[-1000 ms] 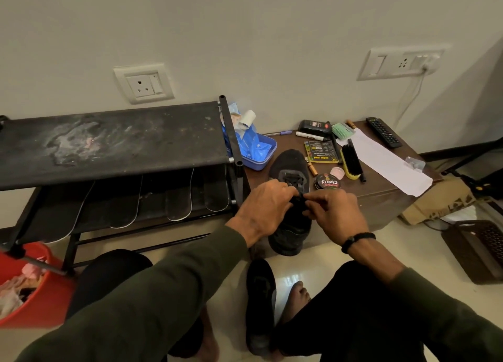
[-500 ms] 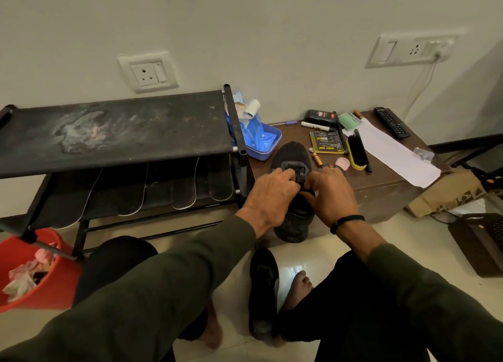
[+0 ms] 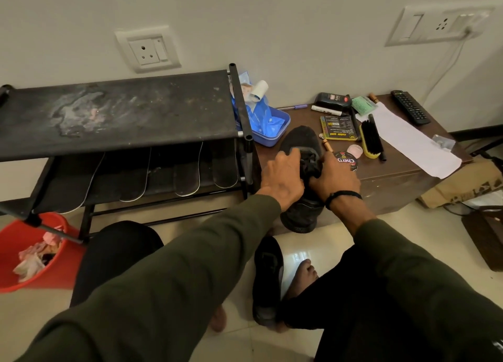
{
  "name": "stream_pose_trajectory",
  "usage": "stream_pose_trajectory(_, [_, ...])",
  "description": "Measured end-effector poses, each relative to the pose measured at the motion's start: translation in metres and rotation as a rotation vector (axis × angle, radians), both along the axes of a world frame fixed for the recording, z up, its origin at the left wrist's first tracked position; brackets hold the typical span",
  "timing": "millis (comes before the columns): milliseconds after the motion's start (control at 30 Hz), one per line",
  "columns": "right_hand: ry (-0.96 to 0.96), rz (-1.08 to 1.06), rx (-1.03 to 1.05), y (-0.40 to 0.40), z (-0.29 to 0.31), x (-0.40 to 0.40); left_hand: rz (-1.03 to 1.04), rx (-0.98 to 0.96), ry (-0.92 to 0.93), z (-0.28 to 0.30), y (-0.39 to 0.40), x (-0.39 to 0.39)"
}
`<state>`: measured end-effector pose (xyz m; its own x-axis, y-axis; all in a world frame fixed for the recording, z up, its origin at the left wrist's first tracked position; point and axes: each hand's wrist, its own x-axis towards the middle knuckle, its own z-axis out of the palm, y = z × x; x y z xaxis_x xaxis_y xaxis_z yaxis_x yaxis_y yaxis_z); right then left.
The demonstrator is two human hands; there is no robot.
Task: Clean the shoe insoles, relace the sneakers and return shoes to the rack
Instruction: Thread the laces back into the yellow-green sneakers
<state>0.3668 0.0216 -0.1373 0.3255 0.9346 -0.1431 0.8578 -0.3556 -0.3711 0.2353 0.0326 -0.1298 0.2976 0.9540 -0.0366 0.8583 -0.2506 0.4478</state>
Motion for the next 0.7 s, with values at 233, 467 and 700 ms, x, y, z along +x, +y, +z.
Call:
stream_pose_trajectory(233, [0.079, -0.021, 0.034, -0.009, 0.011, 0.001, -0.126, -0.435, -0.187, 0.032, 0.001, -0.015])
stream_pose_trajectory(467, [0.079, -0.015, 0.000, -0.073, 0.065, -0.004, -0.114, -0.262, -0.279, 0.051, -0.040, -0.044])
stream_pose_trajectory(700, [0.372, 0.113, -0.410, -0.131, 0.113, -0.040, -0.249, -0.007, 0.082, 0.071, -0.113, -0.073])
